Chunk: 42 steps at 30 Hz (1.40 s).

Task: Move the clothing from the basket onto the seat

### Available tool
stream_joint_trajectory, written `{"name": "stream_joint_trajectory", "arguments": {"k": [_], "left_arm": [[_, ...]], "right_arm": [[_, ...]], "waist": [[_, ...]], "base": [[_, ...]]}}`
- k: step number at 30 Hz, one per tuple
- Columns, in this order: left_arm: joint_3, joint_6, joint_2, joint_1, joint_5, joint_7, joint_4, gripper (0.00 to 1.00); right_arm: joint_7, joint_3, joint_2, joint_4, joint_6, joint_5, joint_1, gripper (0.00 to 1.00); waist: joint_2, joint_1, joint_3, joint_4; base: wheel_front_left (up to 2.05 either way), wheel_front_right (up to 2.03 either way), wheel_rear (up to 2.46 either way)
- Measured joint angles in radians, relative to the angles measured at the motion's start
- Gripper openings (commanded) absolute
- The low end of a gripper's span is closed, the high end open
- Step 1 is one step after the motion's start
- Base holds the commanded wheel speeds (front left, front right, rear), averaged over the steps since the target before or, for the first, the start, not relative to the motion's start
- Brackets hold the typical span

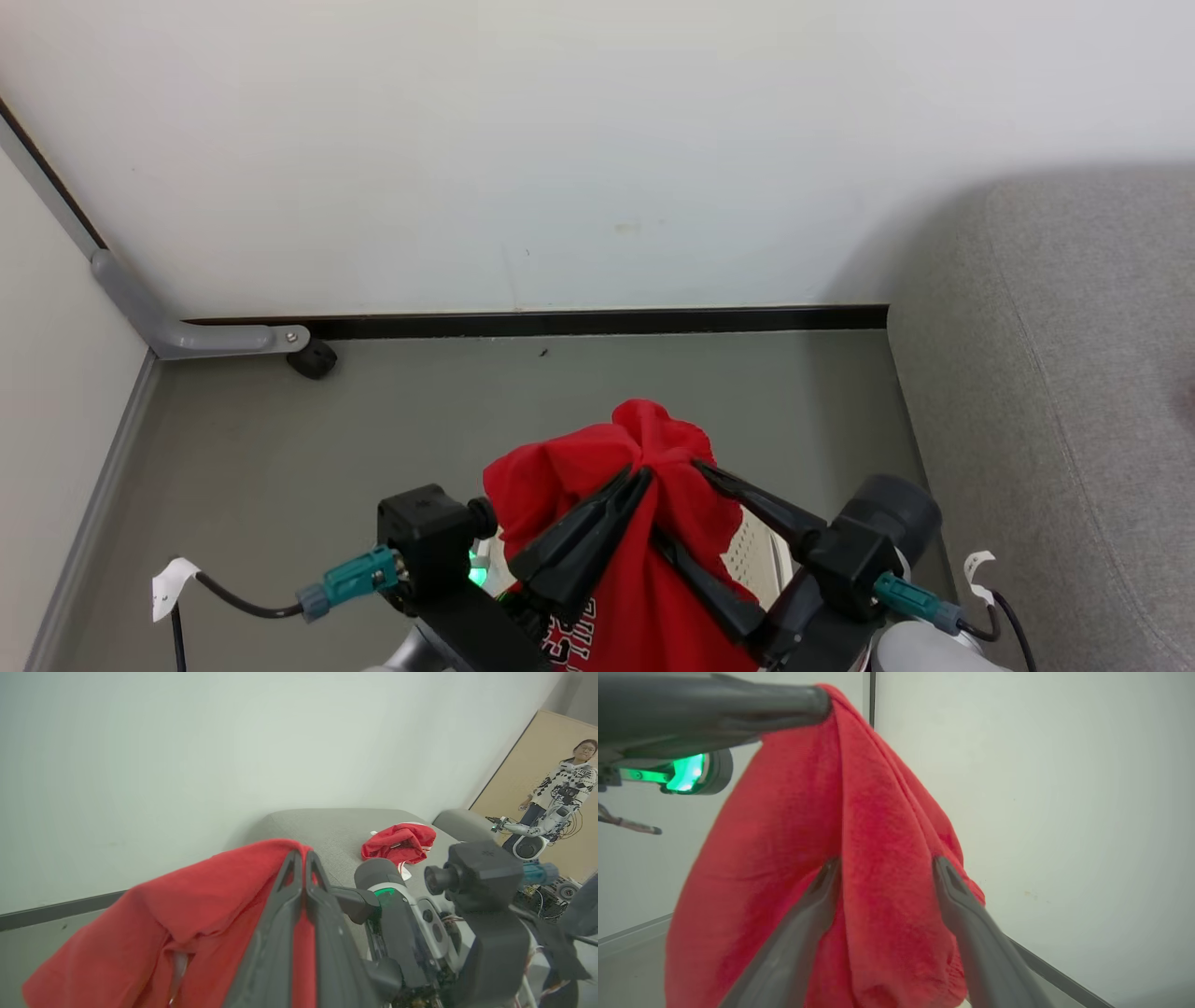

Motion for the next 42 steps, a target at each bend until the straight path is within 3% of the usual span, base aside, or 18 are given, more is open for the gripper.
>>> {"name": "stream_joint_trajectory", "arguments": {"k": [12, 13, 14, 18, 27, 29, 32, 33, 34, 35, 42], "left_arm": [[-0.024, 0.000, 0.018, -0.002, -0.130, 0.052, -0.132, 0.00], [-0.026, 0.000, 0.018, -0.002, -0.143, 0.057, -0.140, 0.00], [-0.026, 0.000, 0.018, -0.002, -0.150, 0.061, -0.145, 0.00], [-0.025, 0.000, 0.027, -0.002, -0.176, 0.074, -0.154, 0.00], [0.010, 0.010, 0.033, -0.002, -0.201, 0.085, -0.123, 0.00], [0.021, 0.023, 0.039, 0.000, -0.198, 0.082, -0.109, 0.16], [0.032, 0.039, 0.045, 0.012, -0.187, 0.073, -0.106, 0.52], [0.037, 0.046, 0.046, 0.019, -0.180, 0.066, -0.101, 0.52], [0.039, 0.053, 0.046, 0.023, -0.172, 0.063, -0.094, 0.85], [0.042, 0.063, 0.044, 0.026, -0.159, 0.053, -0.085, 1.00], [0.079, 0.121, 0.037, 0.063, -0.107, -0.009, -0.045, 1.00]], "right_arm": [[0.000, 0.048, -0.002, 0.004, 0.000, 0.046, 0.000, 0.99], [0.000, 0.050, -0.002, 0.004, 0.000, 0.049, 0.000, 0.88], [0.000, 0.053, -0.002, 0.005, 0.000, 0.055, 0.000, 0.63], [0.000, 0.060, -0.002, 0.006, 0.000, 0.067, 0.000, 0.00], [0.000, 0.039, 0.002, 0.005, 0.000, 0.126, 0.002, 0.00], [0.000, 0.027, 0.001, 0.003, 0.000, 0.134, 0.003, 0.00], [0.000, 0.022, 0.001, -0.002, 0.000, 0.144, 0.004, 0.00], [0.000, 0.015, 0.001, -0.005, 0.000, 0.151, 0.004, 0.00], [0.000, 0.006, -0.001, -0.007, 0.000, 0.158, 0.004, 0.00], [0.000, -0.005, -0.005, -0.007, 0.000, 0.160, 0.005, 0.00], [0.000, -0.070, -0.035, -0.008, 0.000, 0.169, 0.007, 0.00]], "waist": [[0.0000, 0.0000, -0.008, -0.004], [0.0000, 0.0000, -0.008, -0.004], [0.0000, 0.0000, -0.009, -0.005], [0.0000, 0.0000, -0.009, -0.006], [0.0000, 0.0000, -0.005, -0.011], [0.0000, 0.0000, -0.003, -0.013], [0.0000, 0.0000, 0.001, -0.016], [0.0000, 0.0000, 0.004, -0.018], [0.0000, 0.0000, 0.007, -0.020], [0.0000, 0.0001, 0.010, -0.022], [0.0000, 0.0000, 0.022, -0.034]], "base": [[0.00, 0.00, 0.00], [0.00, 0.00, 0.00], [0.00, 0.00, 0.00], [0.00, 0.00, 0.00], [0.00, 0.00, 0.00], [0.00, 0.00, 0.00], [0.00, 0.00, 0.00], [0.00, 0.00, 0.00], [0.00, 0.00, 0.00], [0.00, 0.00, 0.00], [0.00, 0.00, 0.00]]}}
